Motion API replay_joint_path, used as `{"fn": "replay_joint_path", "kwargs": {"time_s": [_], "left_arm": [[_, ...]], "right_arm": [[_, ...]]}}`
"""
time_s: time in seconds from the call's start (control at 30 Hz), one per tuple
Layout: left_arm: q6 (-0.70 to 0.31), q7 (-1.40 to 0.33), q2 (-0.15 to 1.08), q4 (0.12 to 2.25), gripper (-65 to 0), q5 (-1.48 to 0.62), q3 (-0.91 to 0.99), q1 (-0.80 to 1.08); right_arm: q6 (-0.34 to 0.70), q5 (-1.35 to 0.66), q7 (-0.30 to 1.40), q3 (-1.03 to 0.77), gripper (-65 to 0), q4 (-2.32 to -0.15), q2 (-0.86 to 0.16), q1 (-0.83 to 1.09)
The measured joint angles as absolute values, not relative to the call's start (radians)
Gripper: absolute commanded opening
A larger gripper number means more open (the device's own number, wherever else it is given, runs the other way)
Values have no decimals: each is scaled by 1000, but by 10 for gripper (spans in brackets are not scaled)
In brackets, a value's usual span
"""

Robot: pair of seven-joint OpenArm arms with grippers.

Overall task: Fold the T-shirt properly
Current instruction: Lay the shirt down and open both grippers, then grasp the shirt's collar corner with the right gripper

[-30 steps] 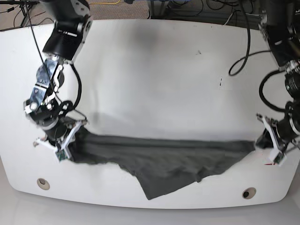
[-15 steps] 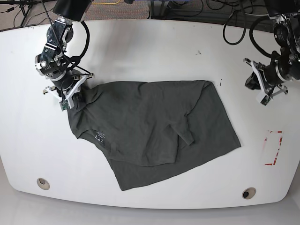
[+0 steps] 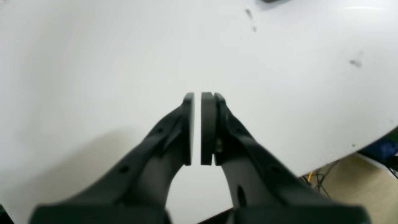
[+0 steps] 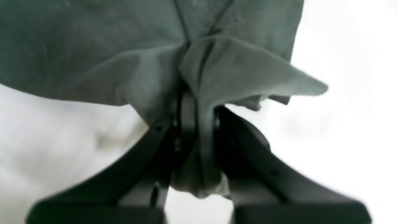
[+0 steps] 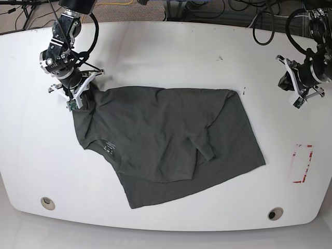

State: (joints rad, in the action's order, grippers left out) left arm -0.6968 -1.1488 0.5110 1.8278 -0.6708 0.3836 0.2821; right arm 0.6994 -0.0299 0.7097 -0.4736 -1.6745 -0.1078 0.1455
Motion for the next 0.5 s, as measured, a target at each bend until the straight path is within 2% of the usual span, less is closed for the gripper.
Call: {"fn": "replay_joint_path", "kwargs": {"time_s": [0.33, 0.5], "left_arm": [[-698, -1193, 508, 1829, -626, -677, 383, 197], [-698, -1242, 508, 1829, -625, -674, 383, 152]], "right_arm": [[699, -27, 767, -474, -13, -1765, -110, 142], [700, -31, 763, -472, 0, -1817, -109, 127]]}}
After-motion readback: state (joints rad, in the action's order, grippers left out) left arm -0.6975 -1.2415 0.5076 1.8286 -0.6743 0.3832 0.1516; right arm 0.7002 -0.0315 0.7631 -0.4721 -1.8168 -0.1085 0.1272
